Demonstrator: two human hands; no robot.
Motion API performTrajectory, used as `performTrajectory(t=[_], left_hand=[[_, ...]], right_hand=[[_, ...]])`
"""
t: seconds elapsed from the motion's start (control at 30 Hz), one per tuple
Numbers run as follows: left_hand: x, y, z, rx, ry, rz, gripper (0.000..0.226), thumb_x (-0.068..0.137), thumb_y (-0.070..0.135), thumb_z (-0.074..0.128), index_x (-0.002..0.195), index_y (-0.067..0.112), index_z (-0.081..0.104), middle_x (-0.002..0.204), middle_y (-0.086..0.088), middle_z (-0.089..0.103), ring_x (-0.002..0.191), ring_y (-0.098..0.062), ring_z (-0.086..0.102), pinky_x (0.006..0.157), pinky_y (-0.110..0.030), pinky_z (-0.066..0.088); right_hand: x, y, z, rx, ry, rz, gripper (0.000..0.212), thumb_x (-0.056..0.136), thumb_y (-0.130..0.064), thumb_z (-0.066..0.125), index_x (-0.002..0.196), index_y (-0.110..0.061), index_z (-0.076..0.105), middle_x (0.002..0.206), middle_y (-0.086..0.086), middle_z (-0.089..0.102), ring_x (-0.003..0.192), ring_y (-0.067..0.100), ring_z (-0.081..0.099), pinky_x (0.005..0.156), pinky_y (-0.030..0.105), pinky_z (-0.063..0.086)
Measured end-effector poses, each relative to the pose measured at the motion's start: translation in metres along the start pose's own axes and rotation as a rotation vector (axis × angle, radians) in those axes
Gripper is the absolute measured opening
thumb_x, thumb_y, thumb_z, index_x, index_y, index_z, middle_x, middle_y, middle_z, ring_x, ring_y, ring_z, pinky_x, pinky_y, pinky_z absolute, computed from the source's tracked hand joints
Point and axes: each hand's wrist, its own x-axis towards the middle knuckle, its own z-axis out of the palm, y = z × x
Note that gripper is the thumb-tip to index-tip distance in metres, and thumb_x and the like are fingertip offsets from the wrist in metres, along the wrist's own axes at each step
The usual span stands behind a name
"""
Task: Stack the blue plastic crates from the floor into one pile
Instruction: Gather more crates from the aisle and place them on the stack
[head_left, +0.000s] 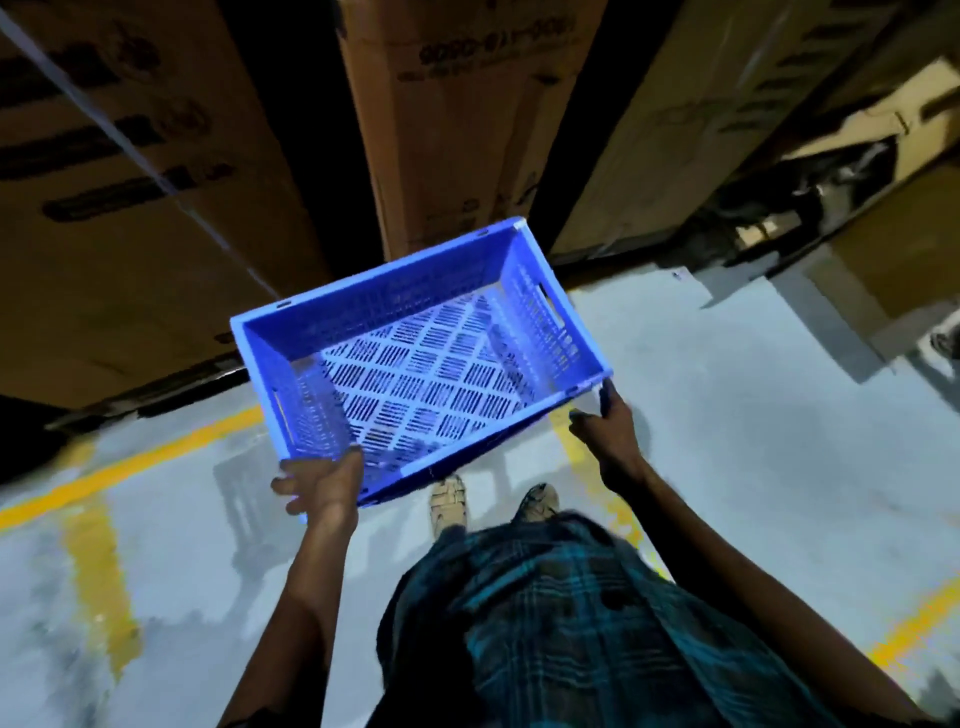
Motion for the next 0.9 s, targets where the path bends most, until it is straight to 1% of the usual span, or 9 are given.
performTrajectory(t=[0.1,0.17,0.23,0.37,0.47,0.53,0.6,0.73,0.9], left_hand=[[-0.012,0.010,0.008,0.122,-0.012,0.046,0.093,0.081,0.043,0.066,0.151,0.009,0.015,0.160,-0.015,-0.001,0.142,-0.051,0.009,0.106,-0.062,0.028],[-0.021,0.010,0.016,0.185,-0.079,0.092,0.099,0.083,0.046,0.064,0.156,0.014,0.005,0.163,-0.016,-0.013,0.147,-0.050,-0.010,0.109,-0.068,0.018],[-0.030,0.010,0.025,0.203,-0.111,0.150,0.101,0.083,0.046,0.067,0.156,0.014,0.005,0.163,-0.016,-0.014,0.148,-0.045,-0.013,0.109,-0.069,0.018],[-0.073,0.009,0.041,0.212,-0.256,0.455,0.083,0.084,0.041,0.070,0.149,0.013,0.027,0.159,-0.017,0.017,0.146,-0.038,0.017,0.112,-0.055,0.031],[-0.115,0.009,0.050,0.247,-0.610,0.676,0.061,0.090,0.040,0.065,0.142,0.019,0.043,0.144,-0.007,0.047,0.119,-0.022,0.049,0.100,-0.038,0.043],[-0.148,0.003,0.058,0.336,-0.821,0.770,0.053,0.093,0.040,0.062,0.140,0.021,0.046,0.136,-0.004,0.054,0.108,-0.015,0.051,0.091,-0.034,0.043],[-0.180,-0.008,0.065,0.402,-0.922,0.881,0.051,0.094,0.038,0.062,0.139,0.019,0.048,0.135,-0.005,0.055,0.112,-0.013,0.051,0.092,-0.029,0.041],[-0.244,-0.050,0.075,0.530,-1.015,1.066,0.050,0.094,0.042,0.060,0.139,0.022,0.049,0.129,0.000,0.056,0.116,-0.016,0.054,0.092,-0.030,0.042],[-0.326,-0.119,0.099,0.679,-1.155,1.151,0.042,0.094,0.034,0.062,0.132,0.018,0.054,0.121,-0.009,0.064,0.109,-0.023,0.061,0.094,-0.036,0.049]], right_hand=[[-0.030,0.014,-0.007,0.032,-0.026,0.075,0.074,0.092,0.001,0.058,0.155,-0.020,0.026,0.154,0.002,0.039,0.128,0.029,0.054,0.092,0.050,0.054],[-0.048,0.021,-0.016,0.040,-0.037,0.081,0.070,0.093,-0.004,0.060,0.154,-0.020,0.030,0.151,0.006,0.044,0.121,0.029,0.060,0.088,0.045,0.055],[-0.067,0.023,-0.026,0.049,-0.033,0.064,0.061,0.093,-0.005,0.060,0.148,-0.021,0.039,0.143,0.007,0.054,0.110,0.027,0.065,0.083,0.042,0.055],[-0.104,0.026,-0.051,0.061,0.052,0.015,0.049,0.094,-0.007,0.058,0.140,-0.021,0.047,0.129,0.006,0.065,0.102,0.031,0.068,0.082,0.043,0.056],[-0.135,0.037,-0.075,0.062,0.132,-0.019,0.048,0.095,-0.008,0.057,0.141,-0.020,0.048,0.125,0.003,0.067,0.103,0.029,0.069,0.082,0.043,0.057],[-0.164,0.052,-0.096,0.085,0.205,-0.043,0.047,0.095,-0.011,0.057,0.140,-0.022,0.048,0.124,0.000,0.067,0.102,0.024,0.069,0.080,0.038,0.057],[-0.194,0.073,-0.114,0.131,0.272,-0.051,0.045,0.096,-0.014,0.057,0.138,-0.025,0.049,0.123,-0.003,0.067,0.102,0.021,0.070,0.080,0.036,0.057],[-0.261,0.130,-0.151,0.231,0.417,-0.009,0.042,0.095,-0.014,0.057,0.135,-0.026,0.051,0.119,-0.002,0.069,0.097,0.022,0.071,0.078,0.038,0.057],[-0.346,0.204,-0.200,0.390,0.666,0.080,0.041,0.097,-0.010,0.056,0.137,-0.017,0.049,0.117,0.007,0.068,0.096,0.030,0.069,0.075,0.043,0.055]])
